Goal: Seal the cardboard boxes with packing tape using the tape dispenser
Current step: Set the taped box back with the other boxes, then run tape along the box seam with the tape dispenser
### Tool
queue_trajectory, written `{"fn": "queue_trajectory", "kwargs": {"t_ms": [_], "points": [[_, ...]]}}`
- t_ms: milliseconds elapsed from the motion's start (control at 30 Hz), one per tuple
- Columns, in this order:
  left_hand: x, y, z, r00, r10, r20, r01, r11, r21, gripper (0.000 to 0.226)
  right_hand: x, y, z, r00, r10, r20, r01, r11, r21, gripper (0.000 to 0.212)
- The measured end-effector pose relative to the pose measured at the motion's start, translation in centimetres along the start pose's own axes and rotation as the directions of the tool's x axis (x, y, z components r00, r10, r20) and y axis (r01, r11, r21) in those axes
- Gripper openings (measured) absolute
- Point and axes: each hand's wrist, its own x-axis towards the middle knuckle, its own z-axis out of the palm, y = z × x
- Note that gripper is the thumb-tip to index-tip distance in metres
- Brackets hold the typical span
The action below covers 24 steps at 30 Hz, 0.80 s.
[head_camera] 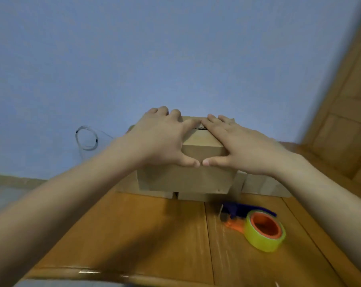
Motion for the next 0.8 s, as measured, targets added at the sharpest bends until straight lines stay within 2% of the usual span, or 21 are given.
{"fn": "queue_trajectory", "kwargs": {"t_ms": [167, 300, 467, 567, 633, 700, 800], "points": [[-3.8, 1.6, 3.8, 0.986, 0.015, 0.168, -0.005, 0.998, -0.064, 0.098, -1.9, -2.1, 4.9, 0.995, -0.035, 0.089, 0.03, 0.998, 0.061, 0.093], [-5.8, 2.2, 8.5, 0.957, 0.033, 0.289, 0.023, 0.982, -0.188, 0.099, -2.1, -3.5, 10.3, 0.988, -0.035, 0.148, 0.018, 0.993, 0.117, 0.092], [-7.1, 3.3, 11.5, 0.957, 0.048, 0.286, -0.004, 0.988, -0.153, 0.099, -2.8, -3.6, 13.7, 0.995, -0.05, 0.09, 0.033, 0.983, 0.178, 0.09], [-7.1, 3.1, 12.0, 0.955, 0.072, 0.287, -0.023, 0.985, -0.17, 0.103, -3.5, -2.1, 13.3, 0.997, -0.067, 0.048, 0.044, 0.927, 0.372, 0.077], [-7.1, 3.0, 12.2, 0.958, 0.08, 0.276, -0.027, 0.981, -0.191, 0.108, -4.2, -0.2, 13.4, 0.999, 0.002, -0.041, 0.017, 0.89, 0.455, 0.066], [-7.1, 2.9, 12.5, 0.96, 0.082, 0.267, -0.029, 0.98, -0.197, 0.105, -5.0, 2.5, 13.9, 0.985, 0.133, -0.108, -0.067, 0.881, 0.469, 0.053], [-7.0, 2.8, 12.4, 0.958, 0.079, 0.275, -0.029, 0.983, -0.183, 0.103, -6.2, 7.3, 15.4, 0.958, 0.282, -0.052, -0.243, 0.895, 0.374, 0.051]]}}
